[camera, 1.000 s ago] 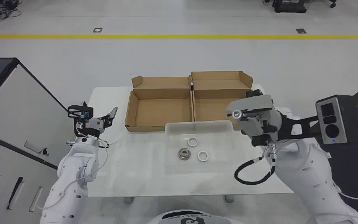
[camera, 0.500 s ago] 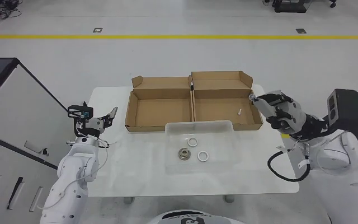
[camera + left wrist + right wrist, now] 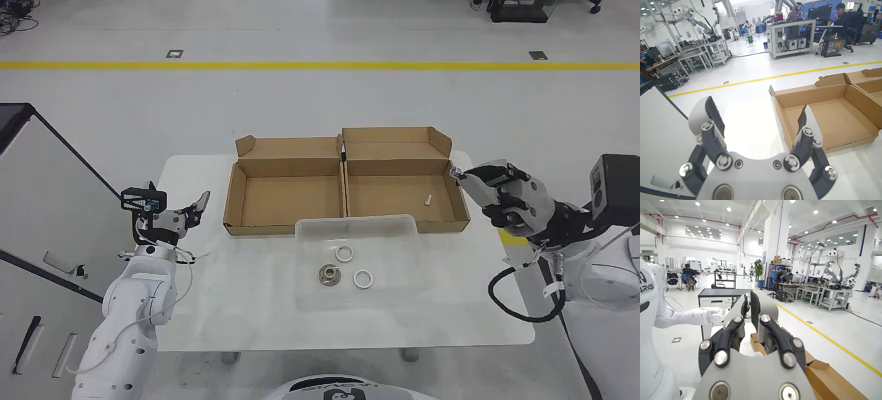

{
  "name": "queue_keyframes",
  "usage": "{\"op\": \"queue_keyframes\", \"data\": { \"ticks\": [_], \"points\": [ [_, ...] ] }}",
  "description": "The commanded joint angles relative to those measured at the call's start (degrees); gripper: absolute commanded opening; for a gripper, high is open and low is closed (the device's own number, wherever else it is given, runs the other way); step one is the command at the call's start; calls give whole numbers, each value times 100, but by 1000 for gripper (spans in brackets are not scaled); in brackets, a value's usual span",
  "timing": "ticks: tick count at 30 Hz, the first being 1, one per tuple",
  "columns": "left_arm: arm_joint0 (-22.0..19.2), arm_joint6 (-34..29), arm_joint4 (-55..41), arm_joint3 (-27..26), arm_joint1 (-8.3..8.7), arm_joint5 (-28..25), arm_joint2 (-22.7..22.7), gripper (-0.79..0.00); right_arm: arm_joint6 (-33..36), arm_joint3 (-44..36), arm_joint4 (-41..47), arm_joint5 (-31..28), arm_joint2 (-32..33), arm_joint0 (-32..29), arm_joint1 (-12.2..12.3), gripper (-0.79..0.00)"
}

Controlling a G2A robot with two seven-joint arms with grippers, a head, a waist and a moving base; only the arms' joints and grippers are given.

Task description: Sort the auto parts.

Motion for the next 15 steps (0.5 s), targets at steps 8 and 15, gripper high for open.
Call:
{"op": "queue_keyframes", "data": {
  "ticks": [8,15],
  "points": [
    [0,0,0,0,0,0,0,0,241,22,-599,686,3,225,-11,-785],
    [0,0,0,0,0,0,0,0,878,473,-1310,1063,-248,1044,19,-785]
  ]
}}
